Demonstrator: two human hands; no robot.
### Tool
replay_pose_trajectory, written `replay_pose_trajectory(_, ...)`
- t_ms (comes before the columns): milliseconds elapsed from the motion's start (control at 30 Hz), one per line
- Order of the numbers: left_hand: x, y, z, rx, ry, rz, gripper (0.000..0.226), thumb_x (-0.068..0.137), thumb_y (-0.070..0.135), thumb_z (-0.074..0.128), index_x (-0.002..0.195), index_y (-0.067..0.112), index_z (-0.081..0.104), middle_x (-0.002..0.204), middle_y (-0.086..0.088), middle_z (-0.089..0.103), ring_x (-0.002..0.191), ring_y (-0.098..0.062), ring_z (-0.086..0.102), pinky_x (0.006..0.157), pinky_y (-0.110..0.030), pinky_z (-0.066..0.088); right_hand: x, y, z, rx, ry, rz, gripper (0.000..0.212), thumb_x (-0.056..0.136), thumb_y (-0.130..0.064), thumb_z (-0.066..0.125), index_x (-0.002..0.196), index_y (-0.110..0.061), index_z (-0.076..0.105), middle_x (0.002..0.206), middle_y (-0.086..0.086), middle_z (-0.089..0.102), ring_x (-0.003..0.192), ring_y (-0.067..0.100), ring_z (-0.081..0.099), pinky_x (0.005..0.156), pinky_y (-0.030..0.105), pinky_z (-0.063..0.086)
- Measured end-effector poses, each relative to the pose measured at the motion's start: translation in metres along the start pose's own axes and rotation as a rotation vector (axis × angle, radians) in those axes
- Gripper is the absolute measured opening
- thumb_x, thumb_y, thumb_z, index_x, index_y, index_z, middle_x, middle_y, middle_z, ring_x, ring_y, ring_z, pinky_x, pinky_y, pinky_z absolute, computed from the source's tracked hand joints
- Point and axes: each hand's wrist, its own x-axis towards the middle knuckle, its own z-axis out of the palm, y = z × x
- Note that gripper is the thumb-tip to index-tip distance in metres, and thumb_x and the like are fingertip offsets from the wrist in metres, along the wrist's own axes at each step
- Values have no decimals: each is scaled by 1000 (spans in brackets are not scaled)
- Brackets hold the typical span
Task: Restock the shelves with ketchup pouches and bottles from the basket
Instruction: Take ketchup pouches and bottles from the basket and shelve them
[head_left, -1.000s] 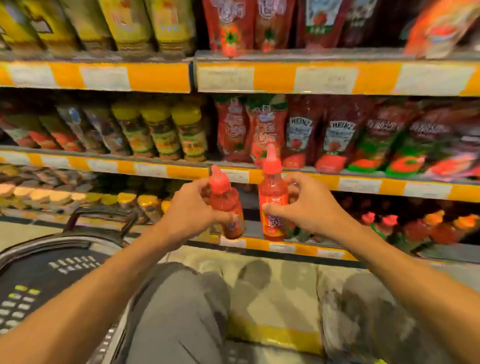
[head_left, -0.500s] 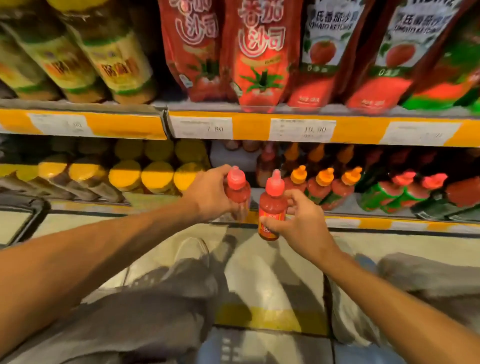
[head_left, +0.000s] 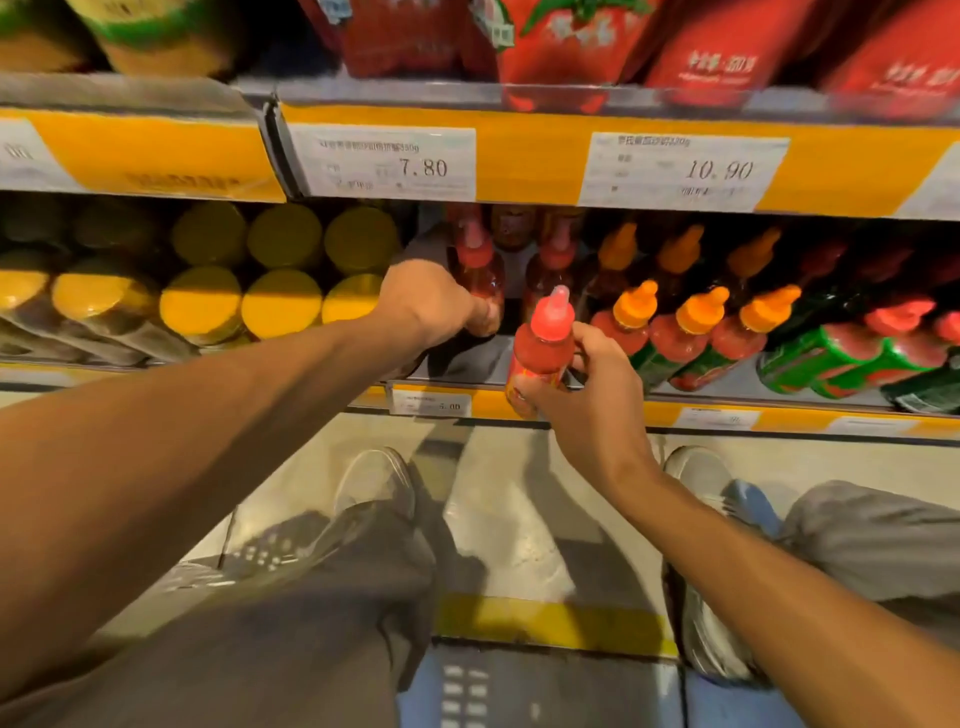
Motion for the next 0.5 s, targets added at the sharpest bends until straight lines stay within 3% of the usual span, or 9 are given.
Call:
replay_pose_trajectory(67,5,3,7,12,-16,9,45,72,55,82,79,11,74,105,-9,74,104,-23,67,86,-36,55,5,2,4,-15,21,7,38,81,-21,80,110,-35,60,111,-3,62,105,16,58,93,33,51)
replay_pose_trajectory(200,21,5,19,21,-34,59,48,82,45,77,116,12,71,129,-7,67,123,-23,60,103,-35,48,14,6,15,1,75,4,38,82,-19,77,110,-36,59,108,-3,60,98,9,56,81,21,44)
replay_pose_trajectory(267,37,2,25,29,-58,67,47,86,39,74,122,10,67,131,-9,65,124,-26,58,103,-34,46,18,10,20,23,100,4,37,82,-17,75,108,-37,58,105,-4,59,97,6,55,76,16,40)
replay_pose_trajectory(367,52,-4,37,16,-129,29,44,87,41,71,117,9,68,122,-11,68,116,-29,62,97,-36,49,22,16,27,11,117,12,39,85,-13,73,116,-29,58,107,-3,55,100,-2,50,76,6,38)
replay_pose_trajectory(433,61,-9,46,18,-137,23,45,80,46,75,110,13,70,114,-8,71,108,-28,65,91,-36,51,23,19,32,-2,126,-4,38,86,-7,71,114,-28,56,106,-2,54,102,-5,46,76,1,35)
replay_pose_trajectory(500,67,-12,56,-4,-130,9,50,68,50,80,106,18,70,105,-2,73,97,-22,68,79,-31,52,24,21,37,5,135,-19,33,90,-3,66,107,-28,54,104,-1,53,98,2,47,78,5,37)
